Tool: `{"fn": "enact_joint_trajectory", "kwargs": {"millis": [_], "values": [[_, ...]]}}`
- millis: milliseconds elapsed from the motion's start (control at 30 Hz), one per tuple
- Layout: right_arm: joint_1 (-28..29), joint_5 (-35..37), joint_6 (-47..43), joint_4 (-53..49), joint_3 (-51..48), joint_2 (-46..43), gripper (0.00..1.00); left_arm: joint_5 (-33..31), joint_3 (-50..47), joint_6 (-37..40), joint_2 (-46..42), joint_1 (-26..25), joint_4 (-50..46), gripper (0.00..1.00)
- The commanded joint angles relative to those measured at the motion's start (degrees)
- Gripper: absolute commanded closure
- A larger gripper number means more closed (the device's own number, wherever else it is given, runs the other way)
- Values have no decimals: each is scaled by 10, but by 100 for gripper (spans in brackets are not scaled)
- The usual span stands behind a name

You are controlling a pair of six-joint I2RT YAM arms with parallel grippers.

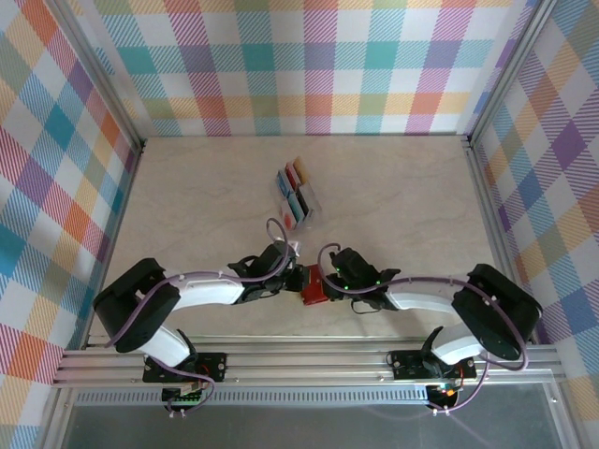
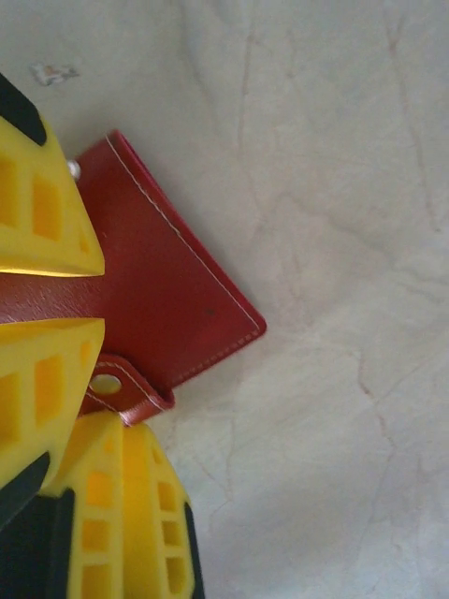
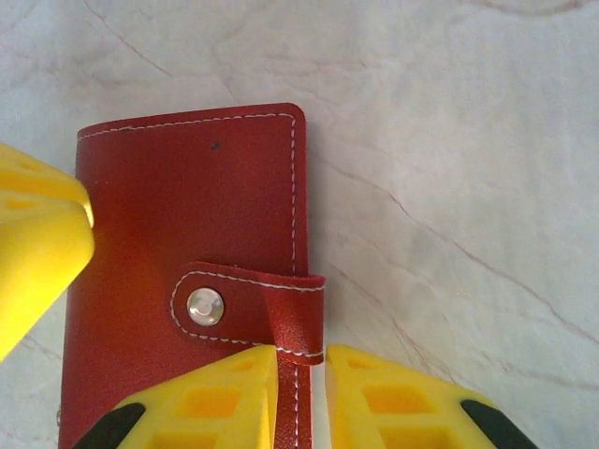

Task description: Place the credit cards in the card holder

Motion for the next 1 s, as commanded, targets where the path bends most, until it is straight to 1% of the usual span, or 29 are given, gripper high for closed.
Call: {"fn": "enact_joint_trajectory", "kwargs": {"millis": [0,133,200,367,467,533,600,700,767,833,967], "values": [[3,21,-6,12,23,19,79,-49,29,9,16,6,-36,83],[3,39,-11,9,38,21,77,-42,46,18,37,36,-43,88],[5,47,-13,4,35,4,73,-34,48,22,33,44,-45,91],[14,70,-33,-40,38,-49,65,-9,27,15,-26,44,-39,91],[24,72,-49,-66,55,-61,59,5,7,1,-64,44,-38,91],[30,68,-59,-72,64,-59,58,7,-5,-8,-75,43,-37,92],[31,56,-68,-74,76,-50,61,10,-14,-14,-73,41,-36,93],[32,38,-75,-63,84,-35,75,20,-22,-17,-54,39,-18,94],[32,27,-79,-58,90,-24,79,28,-21,-17,-33,38,-4,94],[32,22,-82,-63,99,-11,82,29,-13,-15,-9,38,1,95],[32,25,-84,-64,104,9,81,15,11,-4,33,39,1,96]]}}
